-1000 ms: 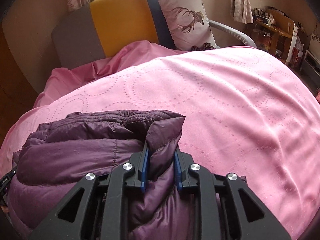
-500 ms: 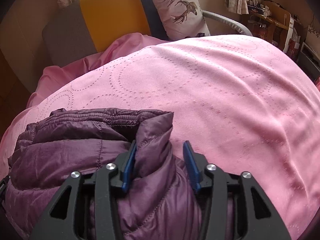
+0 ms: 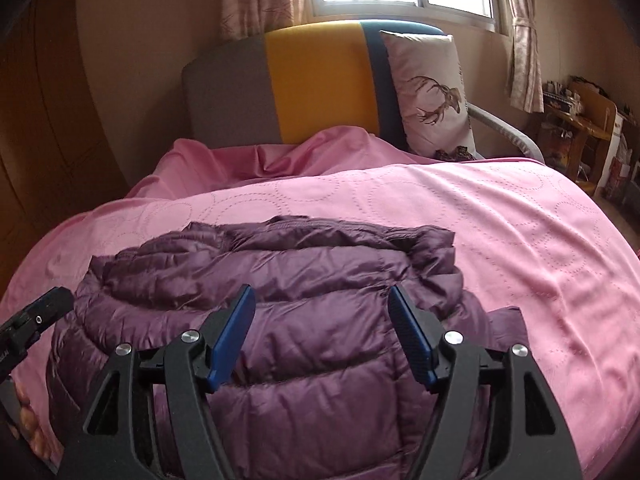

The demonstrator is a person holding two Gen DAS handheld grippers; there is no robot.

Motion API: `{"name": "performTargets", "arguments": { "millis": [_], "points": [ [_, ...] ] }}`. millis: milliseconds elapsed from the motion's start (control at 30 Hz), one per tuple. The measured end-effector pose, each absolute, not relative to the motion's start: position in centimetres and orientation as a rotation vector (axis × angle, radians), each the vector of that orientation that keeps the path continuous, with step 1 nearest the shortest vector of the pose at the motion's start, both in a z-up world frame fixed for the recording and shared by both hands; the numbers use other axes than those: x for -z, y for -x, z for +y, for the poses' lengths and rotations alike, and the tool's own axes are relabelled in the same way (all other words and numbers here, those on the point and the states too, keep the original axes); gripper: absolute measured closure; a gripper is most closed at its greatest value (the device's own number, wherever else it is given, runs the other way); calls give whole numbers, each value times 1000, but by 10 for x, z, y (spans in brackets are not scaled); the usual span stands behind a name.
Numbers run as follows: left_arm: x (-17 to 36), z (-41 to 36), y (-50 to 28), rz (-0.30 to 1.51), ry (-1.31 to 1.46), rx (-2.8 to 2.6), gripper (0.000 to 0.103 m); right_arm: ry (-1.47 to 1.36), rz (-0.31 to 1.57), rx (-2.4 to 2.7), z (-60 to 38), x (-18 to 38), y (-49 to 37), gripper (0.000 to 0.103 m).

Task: Fold large clothes
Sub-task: 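Open both grippers and release the folded hem onto the jacket, then press the folded jacket flat with both open grippers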

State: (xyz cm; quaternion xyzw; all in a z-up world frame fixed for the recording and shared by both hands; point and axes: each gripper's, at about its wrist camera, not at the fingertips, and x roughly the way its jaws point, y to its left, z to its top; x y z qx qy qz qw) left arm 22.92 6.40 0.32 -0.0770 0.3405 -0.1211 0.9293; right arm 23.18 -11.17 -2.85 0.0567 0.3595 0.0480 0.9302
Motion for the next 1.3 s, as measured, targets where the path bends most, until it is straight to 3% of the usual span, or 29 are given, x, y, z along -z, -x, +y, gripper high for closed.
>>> {"name": "performTargets", "arguments": {
  "millis": [267, 533, 700, 800, 1300],
  "points": [
    [62, 31, -243, 820, 157, 266, 43, -55, 789, -65, -104, 77, -237, 30],
    [84, 36, -244, 833, 176, 269, 43, -54, 814, -56, -101, 108, -243, 30],
    [61, 36, -233, 853, 173, 260, 43, -54, 828, -63, -103, 101, -242, 28],
    [40, 46, -217, 797, 171, 220, 32, -73, 828, -87, -107, 87, -234, 20],
    [13, 80, -176, 699, 134, 176, 32, -141, 760, 10, -155, 48, -175, 16]
  ]
}}
